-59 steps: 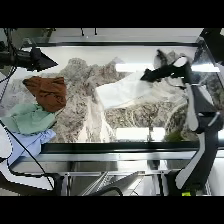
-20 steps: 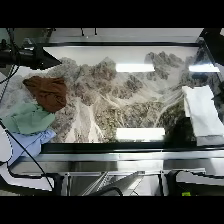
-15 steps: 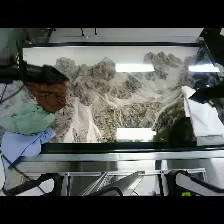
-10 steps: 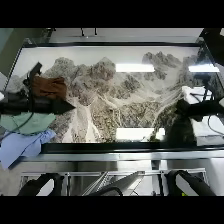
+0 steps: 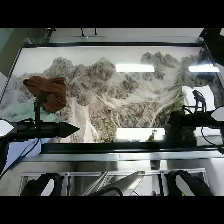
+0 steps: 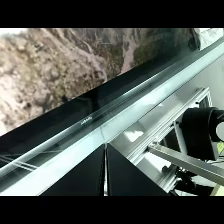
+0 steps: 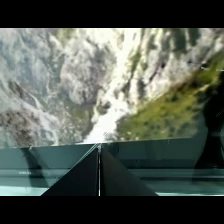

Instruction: Fold the shirts.

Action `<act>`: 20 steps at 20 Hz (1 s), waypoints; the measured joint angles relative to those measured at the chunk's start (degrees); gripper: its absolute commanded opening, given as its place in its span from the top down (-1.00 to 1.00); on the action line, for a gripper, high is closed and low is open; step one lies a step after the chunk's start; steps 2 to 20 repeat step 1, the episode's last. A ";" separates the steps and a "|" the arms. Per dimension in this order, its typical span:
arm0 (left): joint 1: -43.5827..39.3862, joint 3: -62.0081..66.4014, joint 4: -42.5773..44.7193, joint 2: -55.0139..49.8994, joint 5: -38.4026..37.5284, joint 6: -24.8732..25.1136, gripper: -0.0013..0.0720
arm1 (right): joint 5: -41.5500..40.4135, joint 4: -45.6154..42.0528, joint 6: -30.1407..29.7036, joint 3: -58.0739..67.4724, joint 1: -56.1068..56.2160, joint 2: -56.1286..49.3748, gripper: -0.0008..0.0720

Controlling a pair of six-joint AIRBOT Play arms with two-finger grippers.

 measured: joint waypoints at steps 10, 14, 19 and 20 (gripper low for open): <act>0.00 -0.59 0.00 0.55 0.13 0.00 0.93 | 0.15 0.00 0.00 -0.11 0.04 0.04 0.93; 0.00 -0.59 0.00 0.55 0.13 0.00 0.93 | 0.15 0.00 0.00 -0.11 0.04 0.04 0.93; 0.00 -0.59 0.00 0.55 0.13 0.00 0.93 | 0.15 0.00 0.00 -0.11 0.04 0.04 0.93; 0.00 -0.59 0.00 0.55 0.13 0.00 0.93 | 0.15 0.00 0.00 -0.11 0.04 0.04 0.93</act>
